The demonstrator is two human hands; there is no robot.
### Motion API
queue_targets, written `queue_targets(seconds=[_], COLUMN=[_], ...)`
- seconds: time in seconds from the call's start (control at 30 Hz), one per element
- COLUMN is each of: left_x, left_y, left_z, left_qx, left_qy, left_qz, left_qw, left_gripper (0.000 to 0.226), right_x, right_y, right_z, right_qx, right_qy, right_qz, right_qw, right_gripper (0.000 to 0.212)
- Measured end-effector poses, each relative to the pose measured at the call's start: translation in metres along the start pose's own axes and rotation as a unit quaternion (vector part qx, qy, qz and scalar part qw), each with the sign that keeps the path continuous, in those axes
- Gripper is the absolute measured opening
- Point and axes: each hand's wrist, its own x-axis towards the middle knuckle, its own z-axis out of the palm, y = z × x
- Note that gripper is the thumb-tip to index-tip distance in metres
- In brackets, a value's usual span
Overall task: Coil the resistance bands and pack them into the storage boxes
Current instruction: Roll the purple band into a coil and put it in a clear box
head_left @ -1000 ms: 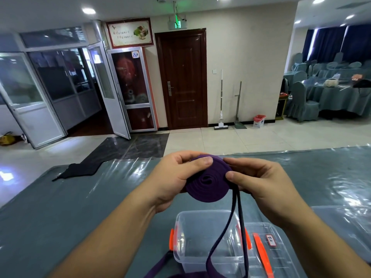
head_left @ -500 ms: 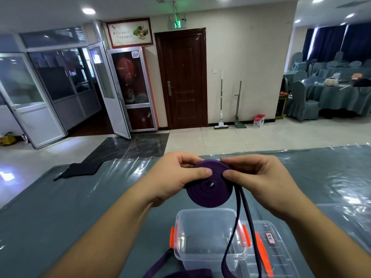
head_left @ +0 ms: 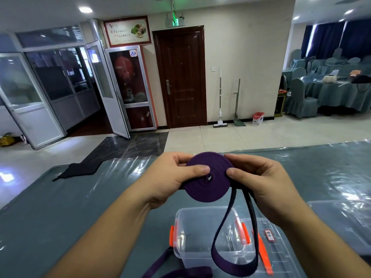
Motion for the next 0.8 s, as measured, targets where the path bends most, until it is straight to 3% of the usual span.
queue_targets(seconds=[0.2,0.43,0.63,0.8], left_x=[0.006,0.005,0.006,0.008], left_y=[-0.009,-0.005,-0.01,-0.008], left_z=[0.013,0.006,0.015,0.008], left_qx=[-0.095,-0.02,-0.12,-0.07], left_qy=[0.069,0.01,0.05,0.02], left_qz=[0.04,-0.011,0.023,0.01], left_qw=[0.992,1.0,0.991,0.997], left_gripper=[0.043,0.027,0.044,0.027], right_x=[0.001,0.002,0.007,0.007], right_y=[0.007,0.006,0.002,0.006], right_z=[0.011,0.008,0.012,0.004], right_qx=[0.038,0.003,0.028,-0.034], right_qy=[0.062,0.046,0.065,0.029], right_qz=[-0.033,-0.021,-0.047,-0.024], right_qw=[0.997,0.999,0.996,0.999], right_gripper=[0.045,0.036,0.035,0.031])
